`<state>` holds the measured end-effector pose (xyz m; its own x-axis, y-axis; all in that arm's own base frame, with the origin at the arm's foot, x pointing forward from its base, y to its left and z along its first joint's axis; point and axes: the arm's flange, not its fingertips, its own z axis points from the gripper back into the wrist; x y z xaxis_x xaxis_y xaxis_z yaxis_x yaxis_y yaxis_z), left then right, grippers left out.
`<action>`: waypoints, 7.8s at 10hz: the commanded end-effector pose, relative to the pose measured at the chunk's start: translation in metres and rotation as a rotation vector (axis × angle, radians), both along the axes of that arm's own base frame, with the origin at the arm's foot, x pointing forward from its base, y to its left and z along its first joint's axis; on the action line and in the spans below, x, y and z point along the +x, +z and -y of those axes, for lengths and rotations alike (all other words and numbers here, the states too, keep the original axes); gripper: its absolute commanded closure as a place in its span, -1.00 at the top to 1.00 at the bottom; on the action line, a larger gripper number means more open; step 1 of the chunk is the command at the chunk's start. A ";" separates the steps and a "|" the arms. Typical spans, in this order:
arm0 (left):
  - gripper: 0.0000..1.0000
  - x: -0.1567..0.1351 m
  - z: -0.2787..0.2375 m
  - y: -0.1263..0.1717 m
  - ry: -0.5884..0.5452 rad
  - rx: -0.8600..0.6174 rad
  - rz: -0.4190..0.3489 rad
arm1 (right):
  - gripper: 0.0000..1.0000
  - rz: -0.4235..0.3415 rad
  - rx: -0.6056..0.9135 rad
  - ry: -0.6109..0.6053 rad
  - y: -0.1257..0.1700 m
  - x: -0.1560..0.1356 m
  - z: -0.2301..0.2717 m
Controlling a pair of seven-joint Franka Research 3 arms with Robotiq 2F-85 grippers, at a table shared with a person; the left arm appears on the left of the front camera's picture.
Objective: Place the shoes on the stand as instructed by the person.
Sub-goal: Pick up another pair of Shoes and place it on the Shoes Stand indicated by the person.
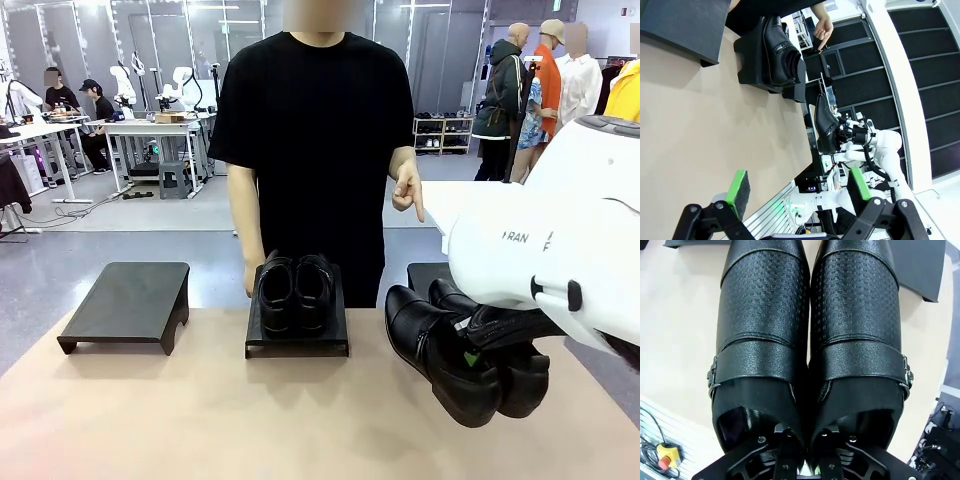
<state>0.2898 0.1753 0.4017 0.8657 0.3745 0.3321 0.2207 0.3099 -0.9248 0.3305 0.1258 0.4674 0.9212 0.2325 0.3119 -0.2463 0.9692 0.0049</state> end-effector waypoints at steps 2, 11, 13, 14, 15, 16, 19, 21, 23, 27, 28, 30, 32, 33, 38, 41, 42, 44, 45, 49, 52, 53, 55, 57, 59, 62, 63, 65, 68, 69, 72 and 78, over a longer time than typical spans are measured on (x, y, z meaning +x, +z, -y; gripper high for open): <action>1.00 0.000 -0.001 0.000 -0.009 -0.009 0.019 | -0.82 0.125 -0.016 -0.058 0.012 0.012 0.010; 1.00 0.000 -0.001 0.000 -0.009 -0.009 0.019 | -0.82 0.258 -0.067 -0.091 0.024 0.135 0.047; 1.00 0.000 -0.001 0.000 -0.009 -0.009 0.019 | -0.82 0.298 -0.137 -0.111 0.011 0.164 0.045; 1.00 0.000 -0.001 0.000 -0.009 -0.009 0.019 | -0.82 0.284 -0.124 -0.125 0.007 0.177 0.048; 1.00 0.000 -0.001 0.000 -0.009 -0.009 0.019 | -0.82 0.282 -0.111 -0.145 0.006 0.187 0.051; 1.00 0.000 -0.001 0.000 -0.009 -0.009 0.019 | -0.82 0.277 -0.093 -0.147 0.003 0.197 0.054; 1.00 0.000 -0.001 0.000 -0.009 -0.009 0.019 | -0.82 0.238 -0.023 -0.176 -0.004 0.221 0.062; 1.00 0.000 -0.001 0.000 -0.009 -0.009 0.019 | -0.82 0.211 0.021 -0.193 -0.009 0.240 0.066; 1.00 0.000 -0.001 0.000 -0.009 -0.009 0.019 | -0.82 0.202 0.021 -0.201 -0.017 0.251 0.066; 1.00 0.000 -0.001 0.000 -0.009 -0.009 0.019 | -0.82 0.166 0.039 -0.231 -0.031 0.265 0.078; 1.00 0.000 -0.001 0.000 -0.009 -0.009 0.019 | -0.82 0.172 0.056 -0.227 -0.035 0.268 0.080; 1.00 0.000 -0.001 0.000 -0.009 -0.009 0.019 | -0.82 0.185 0.052 -0.221 -0.044 0.271 0.080; 1.00 0.000 -0.001 0.000 -0.009 -0.009 0.019 | -0.82 0.185 0.061 -0.229 -0.050 0.274 0.079; 1.00 0.000 -0.001 0.000 -0.009 -0.009 0.019 | -0.82 0.191 0.074 -0.234 -0.054 0.275 0.080; 1.00 0.000 -0.001 0.000 -0.009 -0.009 0.019 | -0.14 0.208 0.079 -0.216 -0.062 0.276 0.079; 1.00 0.000 -0.001 0.000 -0.009 -0.009 0.019 | 0.88 0.210 0.079 -0.218 -0.060 0.275 0.080; 1.00 0.000 -0.001 0.000 -0.009 -0.009 0.019 | 1.00 0.203 0.077 -0.224 -0.061 0.275 0.081; 1.00 0.000 -0.001 0.000 -0.009 -0.009 0.019 | 1.00 0.201 0.084 -0.220 -0.057 0.271 0.084; 1.00 0.000 -0.001 0.000 -0.009 -0.009 0.019 | 0.75 0.207 0.085 -0.218 -0.054 0.269 0.085; 1.00 0.000 -0.001 0.000 -0.009 -0.009 0.019 | 1.00 0.202 0.077 -0.235 -0.053 0.272 0.080; 1.00 0.000 -0.001 0.000 -0.009 -0.009 0.019 | 1.00 0.202 0.077 -0.235 -0.053 0.272 0.080; 1.00 0.000 -0.001 0.000 -0.009 -0.009 0.019 | 1.00 0.202 0.077 -0.235 -0.053 0.272 0.080; 1.00 0.000 -0.001 0.000 -0.009 -0.009 0.019 | 1.00 0.202 0.077 -0.235 -0.053 0.272 0.080; 1.00 0.000 -0.001 0.000 -0.009 -0.009 0.019 | 1.00 0.202 0.077 -0.235 -0.053 0.272 0.080; 1.00 0.000 -0.001 0.000 -0.009 -0.009 0.019 | 1.00 0.202 0.077 -0.235 -0.053 0.272 0.080; 1.00 0.000 -0.001 0.000 -0.009 -0.009 0.019 | 1.00 0.220 0.164 -0.226 -0.008 0.229 0.084; 1.00 0.000 -0.001 0.000 -0.009 -0.009 0.019 | 1.00 0.209 0.206 -0.240 0.011 0.208 0.091; 1.00 0.000 -0.001 0.000 -0.009 -0.009 0.019 | 1.00 0.173 0.355 -0.237 0.038 0.161 0.116; 1.00 0.000 -0.001 0.000 -0.009 -0.009 0.019 | 1.00 0.009 0.545 -0.215 0.039 0.079 0.178; 1.00 0.000 -0.001 0.000 -0.009 -0.009 0.019 | 1.00 -0.072 0.660 -0.181 0.031 0.059 0.203; 1.00 0.000 -0.001 0.000 -0.009 -0.009 0.019 | 1.00 -0.189 0.990 -0.147 -0.006 -0.004 0.295; 1.00 0.000 -0.001 0.000 -0.009 -0.009 0.019 | 1.00 -0.180 1.327 -0.167 -0.105 -0.104 0.382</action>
